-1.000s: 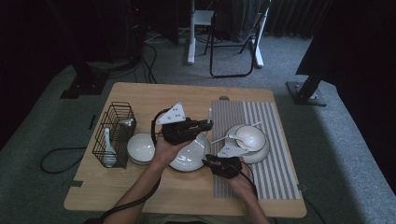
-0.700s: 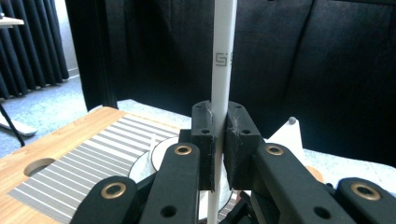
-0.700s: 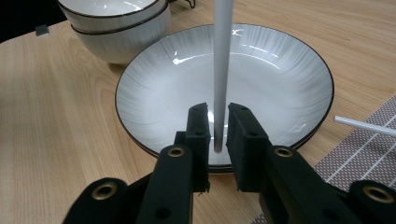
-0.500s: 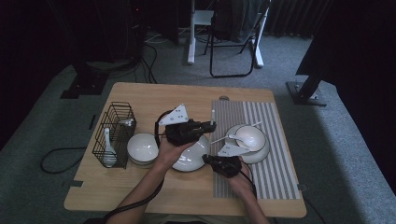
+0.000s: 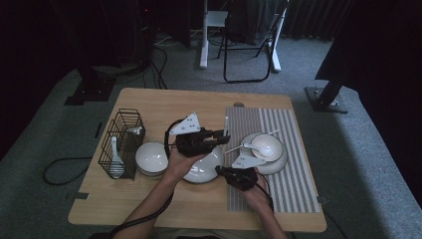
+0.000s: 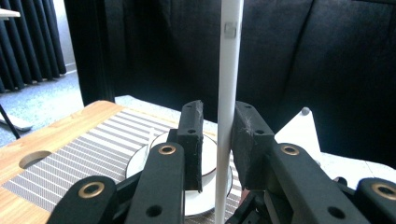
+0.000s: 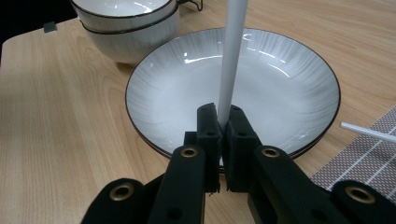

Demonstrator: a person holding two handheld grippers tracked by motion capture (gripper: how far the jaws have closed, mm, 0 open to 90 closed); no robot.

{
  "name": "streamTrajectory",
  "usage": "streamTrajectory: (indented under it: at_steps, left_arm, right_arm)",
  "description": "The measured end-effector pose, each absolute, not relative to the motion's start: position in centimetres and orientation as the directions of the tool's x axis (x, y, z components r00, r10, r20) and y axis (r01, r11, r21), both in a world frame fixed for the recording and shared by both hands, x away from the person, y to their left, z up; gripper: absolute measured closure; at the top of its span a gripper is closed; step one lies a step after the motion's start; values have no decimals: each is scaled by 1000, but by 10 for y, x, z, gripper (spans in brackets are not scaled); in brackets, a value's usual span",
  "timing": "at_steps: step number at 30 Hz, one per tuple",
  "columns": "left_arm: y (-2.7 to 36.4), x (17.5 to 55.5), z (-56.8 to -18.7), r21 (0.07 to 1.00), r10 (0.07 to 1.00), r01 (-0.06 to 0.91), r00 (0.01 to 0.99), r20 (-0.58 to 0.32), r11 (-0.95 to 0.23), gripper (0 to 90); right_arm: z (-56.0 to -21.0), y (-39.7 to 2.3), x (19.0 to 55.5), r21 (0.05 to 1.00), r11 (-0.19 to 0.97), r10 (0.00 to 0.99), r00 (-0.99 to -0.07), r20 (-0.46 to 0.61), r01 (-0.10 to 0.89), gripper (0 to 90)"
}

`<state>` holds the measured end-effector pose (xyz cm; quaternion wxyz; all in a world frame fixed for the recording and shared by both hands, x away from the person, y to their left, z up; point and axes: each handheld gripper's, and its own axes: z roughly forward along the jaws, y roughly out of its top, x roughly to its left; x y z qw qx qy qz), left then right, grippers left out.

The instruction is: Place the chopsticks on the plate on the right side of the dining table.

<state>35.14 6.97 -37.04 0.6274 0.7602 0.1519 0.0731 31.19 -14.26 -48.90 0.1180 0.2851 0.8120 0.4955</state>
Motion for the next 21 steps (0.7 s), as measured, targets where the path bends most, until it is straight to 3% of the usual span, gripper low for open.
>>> streamTrajectory:
  at_steps: [21]
  left_arm:
    - [68,344,-429,954,319,238,932,-171,-184,747]
  right_arm:
    - [-484,-146,312,872,330,601,-793,101,362,870]
